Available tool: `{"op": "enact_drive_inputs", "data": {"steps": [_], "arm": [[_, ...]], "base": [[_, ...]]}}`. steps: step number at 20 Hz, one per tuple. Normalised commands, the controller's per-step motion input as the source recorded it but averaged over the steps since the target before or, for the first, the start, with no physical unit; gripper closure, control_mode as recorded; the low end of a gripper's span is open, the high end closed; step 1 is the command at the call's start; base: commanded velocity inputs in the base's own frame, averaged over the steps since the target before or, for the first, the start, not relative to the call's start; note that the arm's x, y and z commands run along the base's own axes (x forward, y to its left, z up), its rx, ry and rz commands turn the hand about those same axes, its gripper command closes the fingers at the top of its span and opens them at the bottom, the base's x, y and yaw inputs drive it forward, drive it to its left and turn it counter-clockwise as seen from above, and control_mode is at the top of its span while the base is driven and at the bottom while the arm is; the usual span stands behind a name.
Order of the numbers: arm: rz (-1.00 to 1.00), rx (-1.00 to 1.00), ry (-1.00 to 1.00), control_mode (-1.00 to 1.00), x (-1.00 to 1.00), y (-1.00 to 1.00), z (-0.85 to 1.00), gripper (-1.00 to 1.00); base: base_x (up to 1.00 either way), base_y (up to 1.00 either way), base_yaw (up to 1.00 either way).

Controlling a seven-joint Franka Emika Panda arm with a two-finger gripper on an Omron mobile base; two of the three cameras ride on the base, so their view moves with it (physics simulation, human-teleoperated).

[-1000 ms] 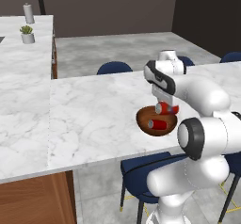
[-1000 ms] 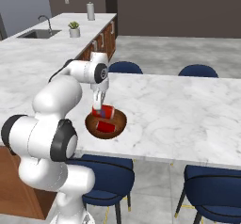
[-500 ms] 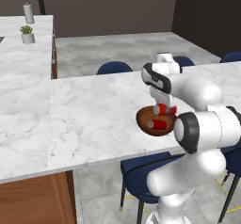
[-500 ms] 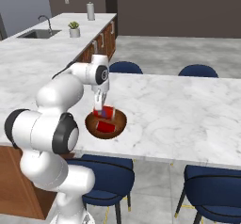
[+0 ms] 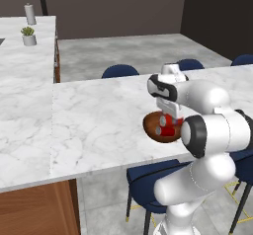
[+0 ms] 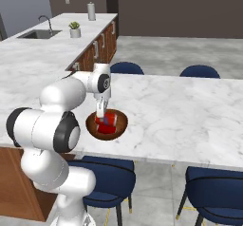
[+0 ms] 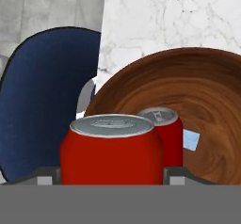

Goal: Open the fridge, grab two sodas, and place both sodas inside the bowl with ice on the dining counter.

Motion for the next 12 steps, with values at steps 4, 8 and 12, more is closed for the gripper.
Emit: {"op": "enact_drive_inputs", "data": {"steps": [4,8,12], "arm": [[0.0,0.0,0.02,-1.0,0.05,0.0,-0.2,1.0],[0.0,0.0,0.0,-1.0,0.02,0.0,-0.17,1.0],[0.0,0.0,0.0,-1.0,0.01,0.0,-0.08,1.0]], "base": [[0.0,0.0,0.0],[0.0,0.0,0.0],[0.0,0.0,0.0]]}}
